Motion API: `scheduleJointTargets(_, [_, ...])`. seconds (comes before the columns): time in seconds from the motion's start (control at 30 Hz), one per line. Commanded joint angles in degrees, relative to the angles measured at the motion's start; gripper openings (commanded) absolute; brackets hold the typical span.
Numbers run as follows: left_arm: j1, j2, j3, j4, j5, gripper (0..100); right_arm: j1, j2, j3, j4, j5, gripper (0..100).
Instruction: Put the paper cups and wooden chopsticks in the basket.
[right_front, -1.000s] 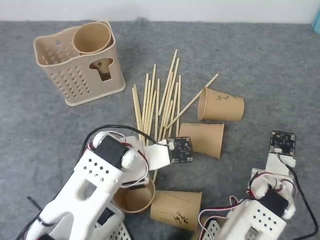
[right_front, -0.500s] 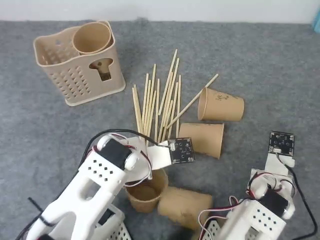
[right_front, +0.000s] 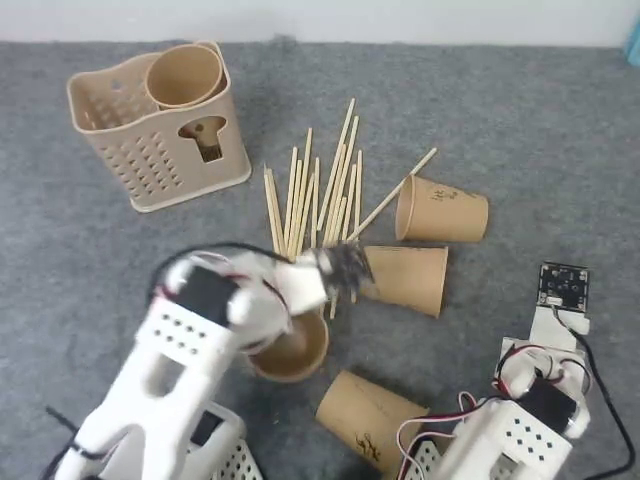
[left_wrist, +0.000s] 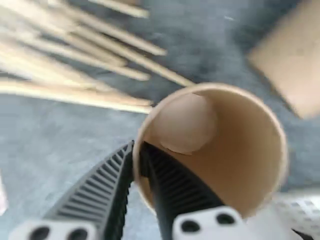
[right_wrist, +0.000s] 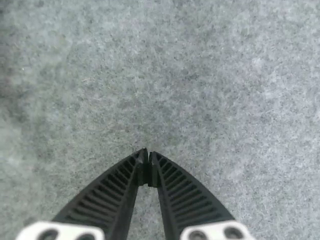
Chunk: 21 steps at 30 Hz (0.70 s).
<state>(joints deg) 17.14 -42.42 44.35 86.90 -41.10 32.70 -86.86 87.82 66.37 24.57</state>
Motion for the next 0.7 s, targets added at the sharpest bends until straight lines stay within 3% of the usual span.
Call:
scheduleJointTargets(0.0, [-8.3,-0.8,-7.4,-0.6,2.8,1,-0.7,-0.9,-0.6,0.0,1.1,0.9])
scheduleJointTargets(0.2, [-15.9,-0.4,-15.3,-0.7,14.4,1,-0.7,-0.9,-0.6,0.0,1.1,0.9])
scheduleJointTargets(0.67, [-16.3,-0.3,-35.2,-5.9,44.8,1,-0.7,-0.9,-0.6,0.0,1.1,0.9])
